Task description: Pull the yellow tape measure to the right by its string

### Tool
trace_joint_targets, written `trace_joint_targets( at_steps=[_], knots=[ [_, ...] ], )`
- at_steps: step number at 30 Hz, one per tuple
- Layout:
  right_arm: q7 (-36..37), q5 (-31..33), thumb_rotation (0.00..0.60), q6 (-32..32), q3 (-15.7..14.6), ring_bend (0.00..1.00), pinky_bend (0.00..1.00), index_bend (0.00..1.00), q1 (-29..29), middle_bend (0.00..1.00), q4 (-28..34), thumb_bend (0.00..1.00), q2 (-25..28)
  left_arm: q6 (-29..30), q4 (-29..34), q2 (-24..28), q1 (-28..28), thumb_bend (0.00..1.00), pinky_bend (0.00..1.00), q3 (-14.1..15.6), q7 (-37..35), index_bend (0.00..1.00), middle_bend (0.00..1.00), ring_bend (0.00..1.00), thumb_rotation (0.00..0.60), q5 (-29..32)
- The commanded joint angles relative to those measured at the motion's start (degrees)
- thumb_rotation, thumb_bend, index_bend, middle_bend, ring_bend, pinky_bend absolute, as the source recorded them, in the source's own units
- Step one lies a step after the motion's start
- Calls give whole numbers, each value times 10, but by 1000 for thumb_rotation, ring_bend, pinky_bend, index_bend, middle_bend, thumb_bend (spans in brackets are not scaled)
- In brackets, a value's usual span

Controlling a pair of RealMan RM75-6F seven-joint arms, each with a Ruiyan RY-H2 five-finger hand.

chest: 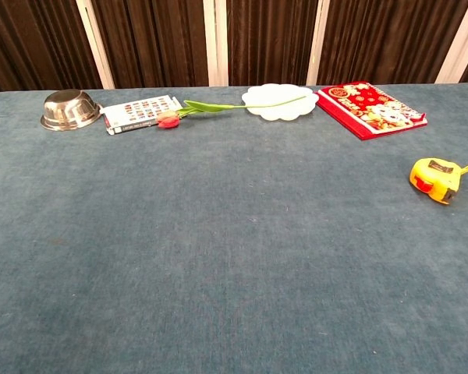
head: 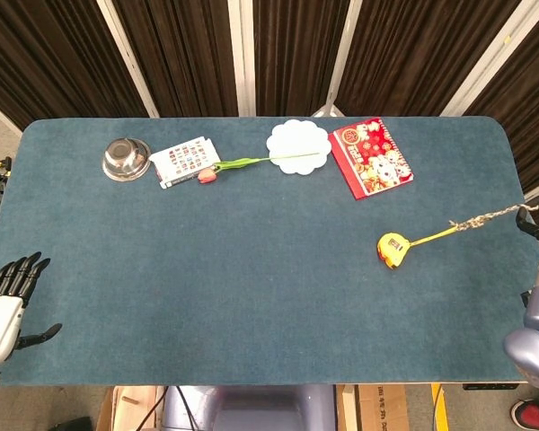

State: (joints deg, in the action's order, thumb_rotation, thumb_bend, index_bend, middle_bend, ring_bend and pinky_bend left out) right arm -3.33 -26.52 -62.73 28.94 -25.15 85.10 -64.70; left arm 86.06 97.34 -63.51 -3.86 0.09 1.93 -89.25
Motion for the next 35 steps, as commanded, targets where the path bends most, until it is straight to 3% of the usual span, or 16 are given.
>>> trace_joint_targets(
  at_steps=[1,3,14,21,24,31,35],
  knots=[
    [-4,-14,600,5,-12,0,0,80,5,37,-2,471,1,-1,0,0,0,0,0,0,0,0,0,0,600,1],
    [-5,-30,600,9,-24,0,0,0,8,0,-3,473,1,-1,0,0,0,0,0,0,1,0,0,0,600,1],
    [21,-138,600,-13,-73,0,0,0,47,0,42,376,7,-1,1,1,0,0,0,1,0,0,0,0,600,0],
    [63,-334,600,-90,-153,0,0,0,116,0,141,350,24,-1,-1,2,0,0,0,3,4,0,0,0,600,-6],
    [67,-432,600,-128,-203,0,0,0,149,0,170,349,29,-2,-2,3,0,0,0,4,8,0,0,0,600,-5],
    [29,-581,600,-217,-276,0,0,0,202,0,167,349,17,-8,-8,1,-1,0,0,3,17,0,0,0,600,1],
    [25,-590,600,-238,-272,0,0,0,210,0,145,348,-5,-8,-13,0,0,0,0,2,18,0,0,0,600,6]
  ],
)
